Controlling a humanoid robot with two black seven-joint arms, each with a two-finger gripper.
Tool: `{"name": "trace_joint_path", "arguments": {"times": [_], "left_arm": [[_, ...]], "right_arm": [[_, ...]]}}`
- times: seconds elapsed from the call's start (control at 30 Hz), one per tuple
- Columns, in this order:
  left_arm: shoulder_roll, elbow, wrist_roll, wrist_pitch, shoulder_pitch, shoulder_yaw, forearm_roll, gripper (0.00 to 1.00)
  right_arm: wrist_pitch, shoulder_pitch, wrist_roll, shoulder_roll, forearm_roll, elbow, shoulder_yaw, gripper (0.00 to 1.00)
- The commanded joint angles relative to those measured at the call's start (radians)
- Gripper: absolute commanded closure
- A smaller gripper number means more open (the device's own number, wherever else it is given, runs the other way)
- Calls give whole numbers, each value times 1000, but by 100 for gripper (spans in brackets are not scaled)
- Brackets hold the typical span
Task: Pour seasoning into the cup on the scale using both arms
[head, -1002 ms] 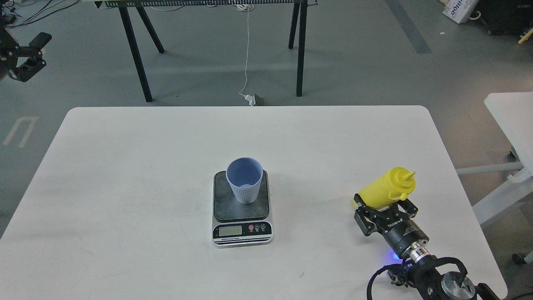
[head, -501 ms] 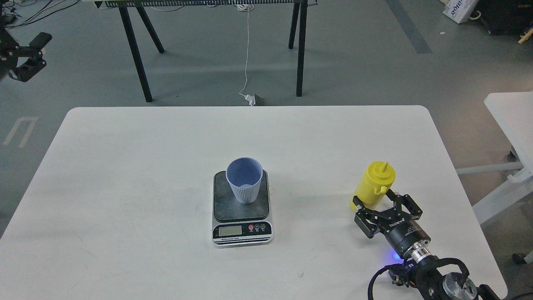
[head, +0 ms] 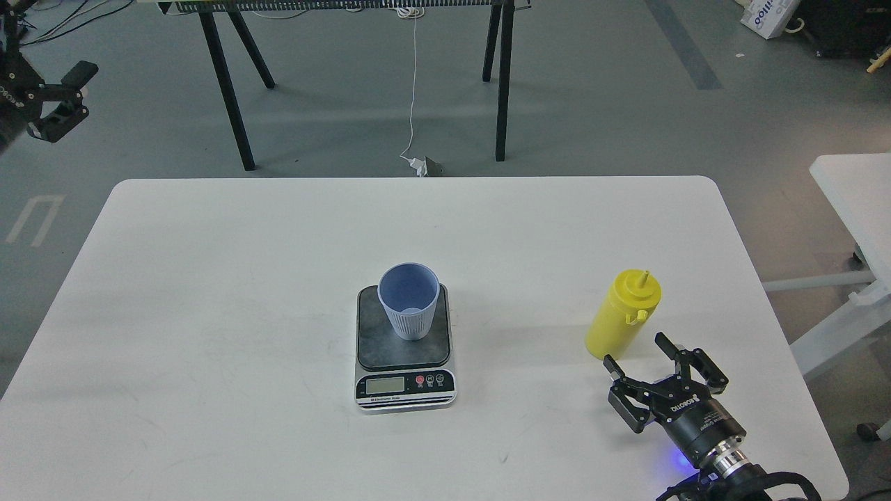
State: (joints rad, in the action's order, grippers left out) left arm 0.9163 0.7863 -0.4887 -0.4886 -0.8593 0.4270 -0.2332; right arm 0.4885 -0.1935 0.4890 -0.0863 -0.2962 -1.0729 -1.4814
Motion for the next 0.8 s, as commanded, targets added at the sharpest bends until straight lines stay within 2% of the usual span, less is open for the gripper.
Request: {"name": "trace_joint_path", "arguments": {"times": [0.0, 0.2, 0.33, 0.43, 0.6, 0.77], "left_arm": [[-25, -1, 0, 0, 0, 3, 2, 0], [-59, -12, 0, 0, -1, 16, 5, 0], [-57, -12, 0, 0, -1, 19, 5, 0], [-56, -12, 0, 0, 2, 19, 6, 0], [-60, -12, 0, 0, 16, 19, 6, 0], [-63, -13, 0, 0, 46, 19, 6, 0]], "right_arm": [[0, -101, 0, -84, 0, -143, -8, 7], [-4, -201, 0, -327, -30, -323, -34, 7], [-11, -176, 0, -513, -150, -325, -45, 6], [-13, -86, 0, -614, -172, -318, -46, 6], [-59, 109, 0, -662, -170, -239, -5, 4], [-61, 437, 0, -650, -166, -41, 179, 4]]}}
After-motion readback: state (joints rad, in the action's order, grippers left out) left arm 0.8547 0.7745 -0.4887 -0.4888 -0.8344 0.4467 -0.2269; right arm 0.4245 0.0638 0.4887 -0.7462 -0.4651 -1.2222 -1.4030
